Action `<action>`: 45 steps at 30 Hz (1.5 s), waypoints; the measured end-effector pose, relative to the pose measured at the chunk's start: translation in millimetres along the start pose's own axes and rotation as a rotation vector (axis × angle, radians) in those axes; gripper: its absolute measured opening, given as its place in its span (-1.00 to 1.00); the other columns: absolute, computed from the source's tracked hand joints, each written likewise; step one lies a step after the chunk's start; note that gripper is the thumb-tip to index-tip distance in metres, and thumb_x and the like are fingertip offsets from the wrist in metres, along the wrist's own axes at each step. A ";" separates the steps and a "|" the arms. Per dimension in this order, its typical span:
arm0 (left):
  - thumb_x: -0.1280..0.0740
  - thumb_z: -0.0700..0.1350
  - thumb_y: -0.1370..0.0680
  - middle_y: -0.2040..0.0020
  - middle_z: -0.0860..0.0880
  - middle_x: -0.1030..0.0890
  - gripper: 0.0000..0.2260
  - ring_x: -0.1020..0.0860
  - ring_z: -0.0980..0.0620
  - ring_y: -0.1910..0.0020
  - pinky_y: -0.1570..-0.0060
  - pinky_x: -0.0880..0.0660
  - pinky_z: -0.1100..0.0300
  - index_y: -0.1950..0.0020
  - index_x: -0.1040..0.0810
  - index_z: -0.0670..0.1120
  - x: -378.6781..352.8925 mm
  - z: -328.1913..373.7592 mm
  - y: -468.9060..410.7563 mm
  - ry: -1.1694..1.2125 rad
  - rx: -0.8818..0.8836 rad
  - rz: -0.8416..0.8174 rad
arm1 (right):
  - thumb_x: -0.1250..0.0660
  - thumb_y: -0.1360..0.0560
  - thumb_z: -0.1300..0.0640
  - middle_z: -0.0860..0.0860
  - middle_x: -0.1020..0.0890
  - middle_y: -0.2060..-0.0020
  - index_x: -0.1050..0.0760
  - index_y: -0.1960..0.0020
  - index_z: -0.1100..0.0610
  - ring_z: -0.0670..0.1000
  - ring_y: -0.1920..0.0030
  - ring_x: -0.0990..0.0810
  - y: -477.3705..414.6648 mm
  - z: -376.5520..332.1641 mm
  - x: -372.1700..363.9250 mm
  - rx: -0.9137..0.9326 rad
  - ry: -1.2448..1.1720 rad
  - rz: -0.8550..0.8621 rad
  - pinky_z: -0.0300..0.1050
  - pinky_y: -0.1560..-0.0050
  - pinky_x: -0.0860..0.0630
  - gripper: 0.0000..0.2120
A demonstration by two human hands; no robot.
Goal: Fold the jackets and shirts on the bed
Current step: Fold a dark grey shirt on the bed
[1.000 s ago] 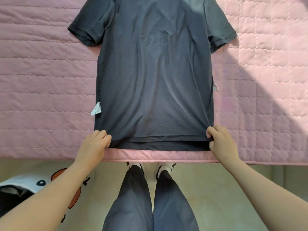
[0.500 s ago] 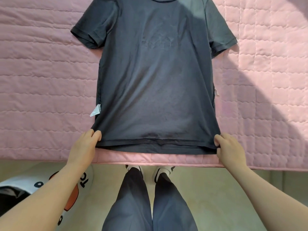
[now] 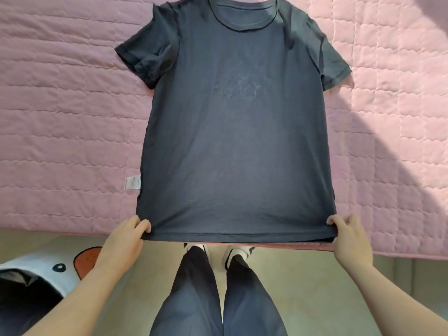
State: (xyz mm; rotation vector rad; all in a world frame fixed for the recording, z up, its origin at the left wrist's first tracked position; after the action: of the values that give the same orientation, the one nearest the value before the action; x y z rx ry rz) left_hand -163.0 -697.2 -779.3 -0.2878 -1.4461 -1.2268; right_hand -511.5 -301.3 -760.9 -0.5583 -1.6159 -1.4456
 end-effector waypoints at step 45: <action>-0.30 -0.08 -0.58 0.05 0.00 -0.52 -0.83 -0.47 -0.02 0.09 0.13 -0.32 0.22 -0.09 -0.46 -0.14 228.3 -120.4 -341.3 1.119 0.569 0.755 | -0.24 -0.56 0.09 -0.06 -0.42 -0.31 -0.33 -0.40 -0.01 -0.07 -0.21 -0.45 -182.2 -518.5 144.3 0.566 -0.675 0.185 -0.10 -0.24 -0.40 -0.59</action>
State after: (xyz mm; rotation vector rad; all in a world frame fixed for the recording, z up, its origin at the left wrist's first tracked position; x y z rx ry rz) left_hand -421.0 -1038.6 -785.6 0.2288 -0.5260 -0.1902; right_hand -573.3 -866.0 -772.2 -0.8790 -2.3055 -0.6209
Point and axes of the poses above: each hand's wrist, its own y-axis away from the middle knuckle, its own x-axis out of the back of the hand, z = x × y, the point moved 7 cm from there along -y, towards the middle knuckle
